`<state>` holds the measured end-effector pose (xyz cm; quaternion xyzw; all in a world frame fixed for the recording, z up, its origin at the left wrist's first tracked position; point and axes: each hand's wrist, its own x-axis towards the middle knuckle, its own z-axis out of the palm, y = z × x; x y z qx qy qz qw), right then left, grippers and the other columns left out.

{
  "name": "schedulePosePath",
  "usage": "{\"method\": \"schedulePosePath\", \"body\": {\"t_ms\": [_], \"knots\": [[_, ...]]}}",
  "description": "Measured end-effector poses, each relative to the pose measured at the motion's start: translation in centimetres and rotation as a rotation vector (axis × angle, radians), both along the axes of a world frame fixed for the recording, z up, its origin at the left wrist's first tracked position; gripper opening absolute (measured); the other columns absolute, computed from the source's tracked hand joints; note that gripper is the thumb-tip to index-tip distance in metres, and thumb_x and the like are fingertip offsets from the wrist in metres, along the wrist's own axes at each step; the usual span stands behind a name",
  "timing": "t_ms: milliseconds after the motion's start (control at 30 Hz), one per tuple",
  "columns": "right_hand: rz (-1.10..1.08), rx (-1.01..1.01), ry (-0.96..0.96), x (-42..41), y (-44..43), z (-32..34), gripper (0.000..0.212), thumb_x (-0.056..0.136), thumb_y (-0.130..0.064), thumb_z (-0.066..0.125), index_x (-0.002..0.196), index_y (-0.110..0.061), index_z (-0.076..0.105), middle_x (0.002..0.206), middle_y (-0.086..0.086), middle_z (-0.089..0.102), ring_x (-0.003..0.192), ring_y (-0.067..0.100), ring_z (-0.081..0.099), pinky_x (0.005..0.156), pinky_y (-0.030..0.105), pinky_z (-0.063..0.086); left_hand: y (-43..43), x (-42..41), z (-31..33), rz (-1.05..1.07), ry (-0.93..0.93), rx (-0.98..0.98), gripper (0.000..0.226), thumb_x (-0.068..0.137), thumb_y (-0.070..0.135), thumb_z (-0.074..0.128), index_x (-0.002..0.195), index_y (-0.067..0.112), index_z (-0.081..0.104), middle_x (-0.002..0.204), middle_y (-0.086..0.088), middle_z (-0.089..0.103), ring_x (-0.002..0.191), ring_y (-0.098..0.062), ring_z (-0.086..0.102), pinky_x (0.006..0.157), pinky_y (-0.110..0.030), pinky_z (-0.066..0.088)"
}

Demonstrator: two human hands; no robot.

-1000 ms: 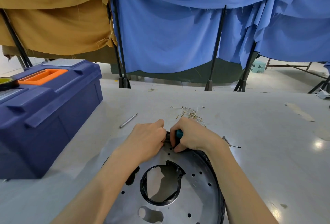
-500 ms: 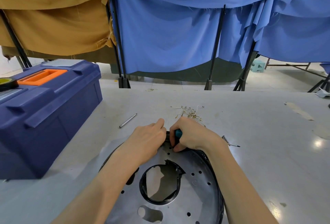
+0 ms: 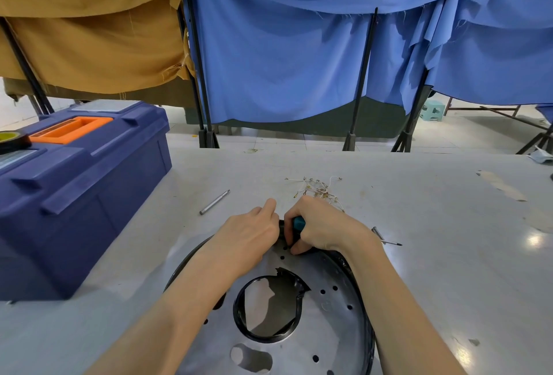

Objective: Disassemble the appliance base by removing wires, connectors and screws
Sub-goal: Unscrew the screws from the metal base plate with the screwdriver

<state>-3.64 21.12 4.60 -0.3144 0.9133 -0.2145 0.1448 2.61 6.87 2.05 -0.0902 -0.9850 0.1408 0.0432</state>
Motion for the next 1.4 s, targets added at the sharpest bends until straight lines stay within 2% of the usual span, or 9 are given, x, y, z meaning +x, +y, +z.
{"method": "schedulePosePath", "body": {"t_ms": [333, 467, 533, 867, 967, 1067, 1167, 1267, 1400], "knots": [[0.007, -0.001, 0.005, 0.0, 0.1, 0.0, 0.019, 0.07, -0.001, 0.08, 0.072, -0.017, 0.069, 0.088, 0.009, 0.07, 0.087, 0.026, 0.065, 0.081, 0.043, 0.056, 0.2, 0.2, 0.2, 0.016, -0.013, 0.027, 0.023, 0.091, -0.002, 0.05, 0.109, 0.011, 0.044, 0.114, -0.008, 0.033, 0.078, -0.015, 0.032, 0.059, -0.027, 0.034], [0.008, 0.004, 0.002, 0.0, 0.1, 0.0, 0.02, 0.07, -0.001, 0.08, 0.07, -0.018, 0.068, 0.088, 0.007, 0.07, 0.087, 0.024, 0.065, 0.08, 0.041, 0.057, 0.2, 0.3, 0.8, 0.04, -0.007, 0.043, 0.026, 0.088, -0.007, 0.048, 0.106, 0.011, 0.044, 0.108, -0.007, 0.03, 0.058, -0.016, 0.029, 0.046, -0.028, 0.022], [0.009, 0.006, 0.004, -0.1, 0.1, 0.0, 0.021, 0.07, -0.001, 0.08, 0.069, -0.019, 0.068, 0.086, 0.006, 0.07, 0.086, 0.023, 0.065, 0.08, 0.04, 0.057, 0.1, 0.3, 1.0, 0.049, 0.013, 0.073, 0.027, 0.088, -0.01, 0.045, 0.103, 0.011, 0.043, 0.1, -0.005, 0.025, 0.052, -0.016, 0.027, 0.046, -0.029, 0.021], [0.026, -0.002, -0.029, -0.4, 0.3, 0.0, 0.016, 0.07, -0.004, 0.081, 0.076, -0.015, 0.071, 0.088, 0.006, 0.071, 0.088, 0.022, 0.065, 0.08, 0.038, 0.056, -0.7, -0.2, 0.6, 0.05, 0.058, 0.279, 0.027, 0.091, -0.003, 0.051, 0.091, 0.018, 0.033, 0.1, -0.002, 0.037, 0.074, -0.026, 0.049, 0.068, -0.04, 0.046], [0.028, -0.024, -0.052, -0.5, 0.4, 0.0, 0.014, 0.072, -0.006, 0.081, 0.08, -0.015, 0.073, 0.088, 0.003, 0.07, 0.087, 0.019, 0.064, 0.08, 0.034, 0.055, -1.0, -0.2, 0.6, 0.032, 0.09, 0.331, 0.023, 0.091, -0.003, 0.052, 0.094, 0.016, 0.04, 0.104, -0.002, 0.041, 0.079, -0.027, 0.056, 0.073, -0.042, 0.049], [0.03, -0.067, -0.053, -0.4, 0.5, 0.1, 0.012, 0.072, -0.011, 0.082, 0.08, -0.015, 0.074, 0.088, 0.003, 0.07, 0.09, 0.019, 0.063, 0.085, 0.036, 0.054, -1.2, -0.3, 1.0, 0.027, 0.138, 0.408, 0.028, 0.09, -0.004, 0.052, 0.091, 0.019, 0.037, 0.102, 0.001, 0.041, 0.082, -0.026, 0.056, 0.074, -0.041, 0.049], [0.013, -0.153, -0.001, -0.5, 0.9, 0.4, 0.013, 0.071, -0.022, 0.084, 0.075, -0.017, 0.072, 0.084, 0.002, 0.068, 0.084, 0.016, 0.061, 0.075, 0.03, 0.051, -1.3, -0.3, 1.2, 0.01, 0.2, 0.511, 0.033, 0.09, -0.006, 0.051, 0.09, 0.022, 0.034, 0.098, 0.005, 0.039, 0.071, -0.013, 0.049, 0.071, -0.037, 0.048], [-0.003, -0.27, 0.093, -0.5, 1.0, 0.7, 0.018, 0.073, -0.031, 0.083, 0.076, -0.016, 0.072, 0.08, -0.001, 0.066, 0.077, 0.012, 0.058, 0.07, 0.026, 0.049, -1.1, -0.4, 1.3, -0.023, 0.239, 0.696, 0.026, 0.094, -0.002, 0.048, 0.089, 0.022, 0.041, 0.08, 0.011, 0.04, 0.066, 0.001, 0.047, 0.061, -0.019, 0.041], [-0.004, -0.361, 0.182, -0.3, 0.5, 0.8, 0.011, 0.079, -0.025, 0.077, 0.08, -0.015, 0.072, 0.081, 0.001, 0.068, 0.078, 0.015, 0.061, 0.078, 0.034, 0.054, -0.4, -0.6, 1.2, -0.053, 0.23, 0.909, 0.027, 0.098, 0.008, 0.046, 0.083, 0.03, 0.04, 0.076, 0.008, 0.047, 0.067, -0.009, 0.052, 0.059, -0.019, 0.039]]}}
